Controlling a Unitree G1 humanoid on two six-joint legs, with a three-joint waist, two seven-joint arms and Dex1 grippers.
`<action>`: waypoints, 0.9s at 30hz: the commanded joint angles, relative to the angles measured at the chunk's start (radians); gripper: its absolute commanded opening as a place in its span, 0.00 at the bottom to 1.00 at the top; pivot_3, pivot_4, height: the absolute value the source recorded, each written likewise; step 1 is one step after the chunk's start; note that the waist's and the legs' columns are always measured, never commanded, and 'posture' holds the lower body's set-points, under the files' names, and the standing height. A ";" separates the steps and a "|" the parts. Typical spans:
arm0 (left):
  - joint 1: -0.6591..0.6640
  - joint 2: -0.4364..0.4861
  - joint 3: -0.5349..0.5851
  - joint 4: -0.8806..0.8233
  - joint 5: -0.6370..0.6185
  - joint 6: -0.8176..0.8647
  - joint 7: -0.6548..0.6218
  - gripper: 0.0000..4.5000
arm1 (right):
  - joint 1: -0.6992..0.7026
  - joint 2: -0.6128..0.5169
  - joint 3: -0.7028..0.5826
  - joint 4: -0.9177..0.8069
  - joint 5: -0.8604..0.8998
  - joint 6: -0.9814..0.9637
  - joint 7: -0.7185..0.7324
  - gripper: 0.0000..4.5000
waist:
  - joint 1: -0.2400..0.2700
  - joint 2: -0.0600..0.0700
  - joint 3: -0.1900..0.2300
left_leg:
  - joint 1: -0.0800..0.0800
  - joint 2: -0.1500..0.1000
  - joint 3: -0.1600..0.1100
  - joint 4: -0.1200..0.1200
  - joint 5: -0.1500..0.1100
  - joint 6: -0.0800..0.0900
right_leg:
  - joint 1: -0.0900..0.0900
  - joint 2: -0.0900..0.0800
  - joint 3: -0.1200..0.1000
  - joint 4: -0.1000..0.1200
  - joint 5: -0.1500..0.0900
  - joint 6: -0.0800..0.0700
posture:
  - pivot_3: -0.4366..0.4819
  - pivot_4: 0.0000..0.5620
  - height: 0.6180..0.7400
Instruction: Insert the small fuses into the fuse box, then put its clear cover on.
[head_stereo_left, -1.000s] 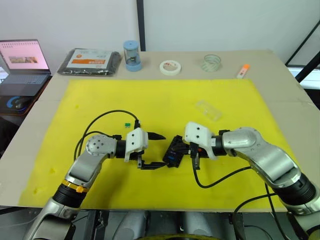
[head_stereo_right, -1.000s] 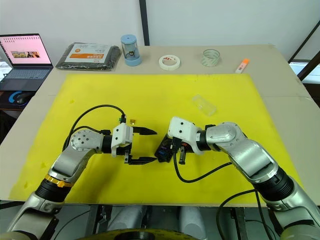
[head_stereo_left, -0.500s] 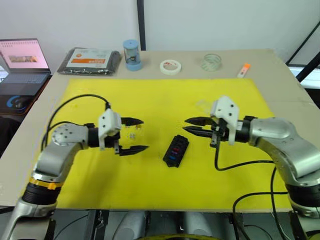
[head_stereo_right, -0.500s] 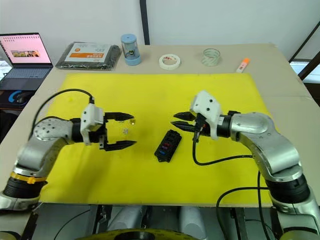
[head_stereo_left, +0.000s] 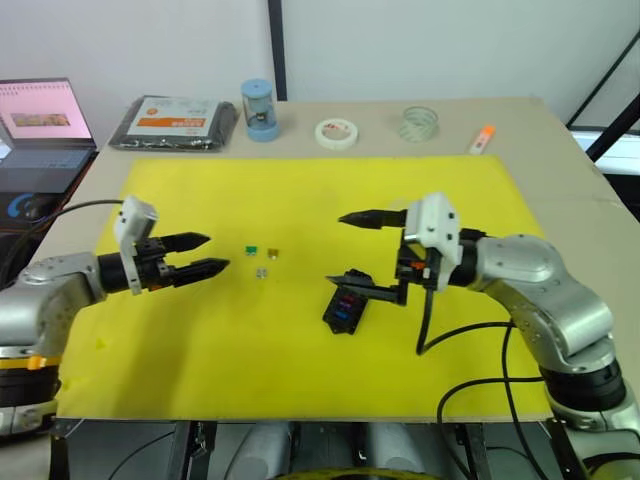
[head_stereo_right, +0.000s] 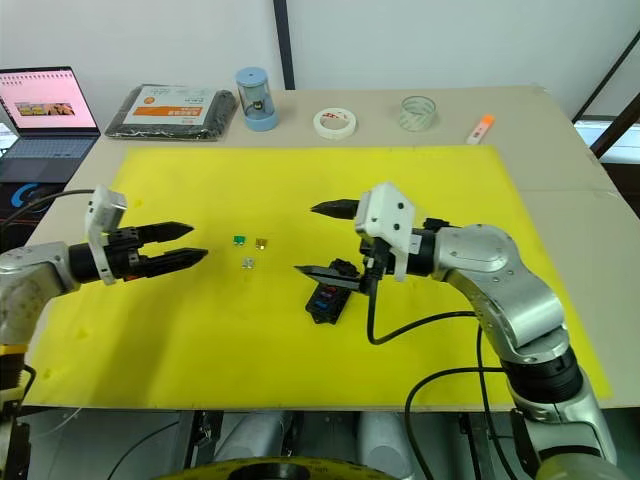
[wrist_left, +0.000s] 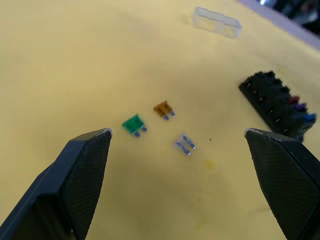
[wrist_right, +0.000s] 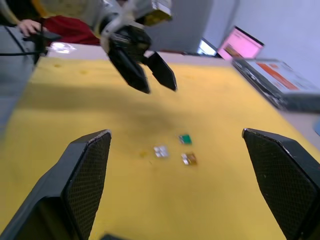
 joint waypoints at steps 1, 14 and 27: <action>-0.156 0.035 0.070 0.191 -0.153 0.422 0.035 1.00 | -0.044 0.027 0.032 -0.003 -0.020 -0.030 -0.013 0.99 | 0.000 -0.001 0.000 | 0.000 0.000 0.000 0.000 0.000 0.000 | 0.000 0.001 0.000 0.000 0.000 0.000 | 0.48 0.27 1.00; -0.445 -0.136 0.040 0.676 -0.051 0.627 0.154 1.00 | -0.064 0.028 0.053 -0.009 -0.039 -0.009 -0.033 0.99 | -0.027 -0.003 -0.001 | 0.000 -0.001 -0.001 0.000 0.002 -0.003 | -0.003 0.000 0.001 0.003 0.000 0.000 | 0.48 0.27 1.00; -0.508 -0.210 -0.007 0.823 0.083 0.393 0.137 1.00 | -0.087 0.014 0.035 -0.039 -0.027 0.053 -0.064 0.99 | -0.020 -0.003 -0.002 | 0.000 -0.002 0.000 0.000 0.002 -0.003 | -0.002 -0.001 0.001 0.004 0.000 0.000 | 0.48 0.27 1.00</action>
